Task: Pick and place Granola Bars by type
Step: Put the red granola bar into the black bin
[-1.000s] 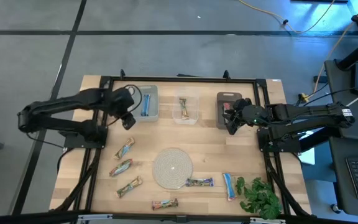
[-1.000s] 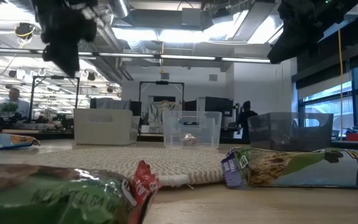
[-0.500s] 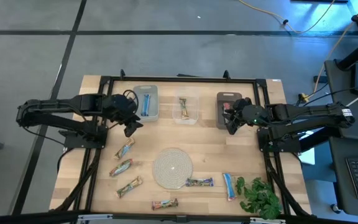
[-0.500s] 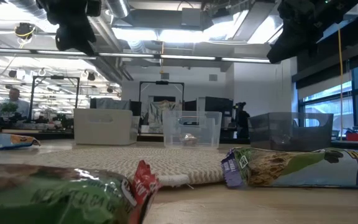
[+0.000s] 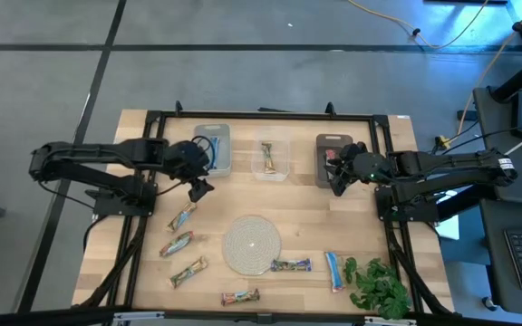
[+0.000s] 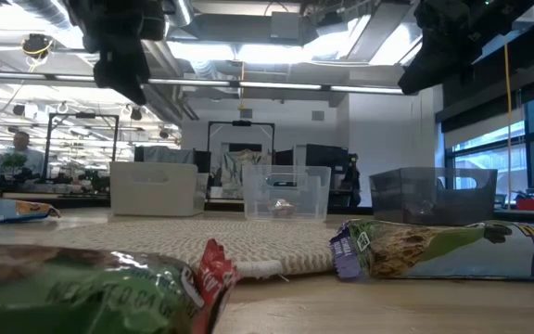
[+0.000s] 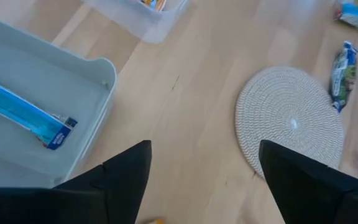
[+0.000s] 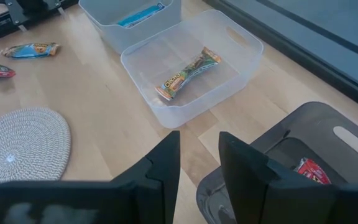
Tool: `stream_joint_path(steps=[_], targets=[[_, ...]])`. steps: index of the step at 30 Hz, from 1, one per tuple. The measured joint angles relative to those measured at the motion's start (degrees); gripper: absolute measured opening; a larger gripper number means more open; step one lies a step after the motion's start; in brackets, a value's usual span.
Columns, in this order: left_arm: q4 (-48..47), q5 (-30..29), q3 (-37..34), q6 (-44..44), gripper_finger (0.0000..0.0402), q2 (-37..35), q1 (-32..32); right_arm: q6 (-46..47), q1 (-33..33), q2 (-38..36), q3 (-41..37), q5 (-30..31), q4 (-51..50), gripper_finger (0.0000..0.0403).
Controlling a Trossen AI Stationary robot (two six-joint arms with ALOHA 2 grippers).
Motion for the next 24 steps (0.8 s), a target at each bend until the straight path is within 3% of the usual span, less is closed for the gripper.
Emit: stream_joint_path(steps=[7,11,19,21,24], targets=[[0.0,0.0,0.0,-0.5,0.0290,2.7,0.0,-1.4,0.0,0.0,0.0,-0.3,0.1,0.0114],[0.0,-0.3,0.0,-0.4,0.0290,3.6,0.0,3.3,0.0,0.0,0.1,-5.2,0.5,0.0128],[0.0,-0.3,0.0,2.1,0.0290,4.4,0.0,9.2,0.0,2.2,3.5,-10.2,0.7,0.0247],[-0.1,-0.3,0.0,3.2,0.0290,4.4,0.0,9.6,0.0,2.6,6.3,-15.1,-0.6,0.0273],[0.0,-0.3,0.0,4.1,0.0290,4.4,0.0,13.9,0.8,4.5,12.8,-17.1,-4.6,0.0298]])
